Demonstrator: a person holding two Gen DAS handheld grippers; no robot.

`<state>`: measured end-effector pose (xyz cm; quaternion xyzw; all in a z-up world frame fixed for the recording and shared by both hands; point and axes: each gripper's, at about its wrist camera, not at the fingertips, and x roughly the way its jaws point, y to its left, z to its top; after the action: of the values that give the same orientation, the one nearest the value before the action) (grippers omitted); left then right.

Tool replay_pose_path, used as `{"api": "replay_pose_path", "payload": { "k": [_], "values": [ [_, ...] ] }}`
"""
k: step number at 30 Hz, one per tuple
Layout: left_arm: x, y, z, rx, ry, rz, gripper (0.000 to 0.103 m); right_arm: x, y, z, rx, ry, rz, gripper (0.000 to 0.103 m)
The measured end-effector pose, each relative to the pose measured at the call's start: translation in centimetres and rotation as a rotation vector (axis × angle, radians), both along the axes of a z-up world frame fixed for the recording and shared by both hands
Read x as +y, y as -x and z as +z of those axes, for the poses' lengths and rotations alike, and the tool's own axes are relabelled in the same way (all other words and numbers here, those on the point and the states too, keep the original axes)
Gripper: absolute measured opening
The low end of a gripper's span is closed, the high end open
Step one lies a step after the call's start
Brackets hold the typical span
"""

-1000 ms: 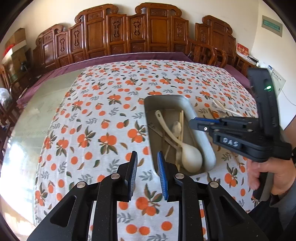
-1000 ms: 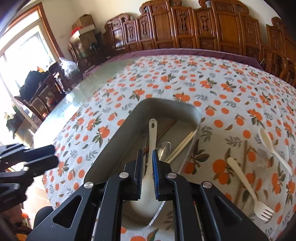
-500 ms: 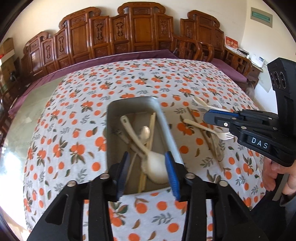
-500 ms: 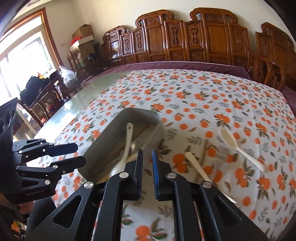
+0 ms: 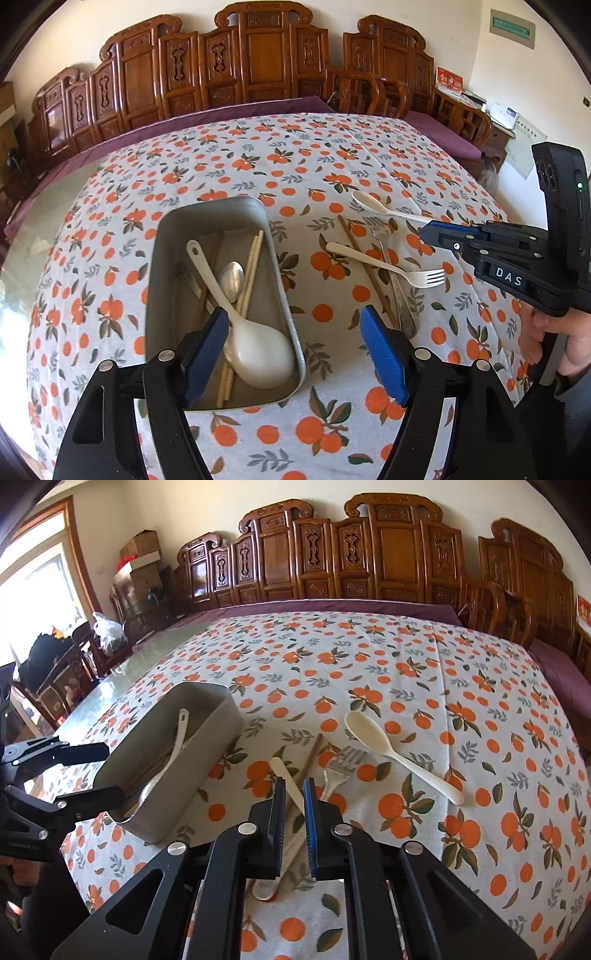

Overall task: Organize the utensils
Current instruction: 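Grasp a white plastic fork with the right tool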

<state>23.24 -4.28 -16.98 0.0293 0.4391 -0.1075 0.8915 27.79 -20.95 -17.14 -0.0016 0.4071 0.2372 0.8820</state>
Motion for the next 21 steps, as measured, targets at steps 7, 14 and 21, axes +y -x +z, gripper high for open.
{"api": "replay_pose_path", "payload": {
  "k": [7,14,21],
  "values": [
    [-1.4,-0.2,-0.5,0.004,0.011,-0.012,0.07,-1.7,-0.7,-2.3,0.032,0.016,0.009,0.015],
    [-2.8,-0.8,-1.2,0.017,0.029,-0.029,0.07,-0.9,-1.1,-4.6,0.059,0.074,0.072,0.023],
    [-3.1,-0.9,-1.7,0.029,0.029,-0.034,0.07,0.7,-1.3,-6.2,0.082,0.144,0.127,0.023]
  ]
}}
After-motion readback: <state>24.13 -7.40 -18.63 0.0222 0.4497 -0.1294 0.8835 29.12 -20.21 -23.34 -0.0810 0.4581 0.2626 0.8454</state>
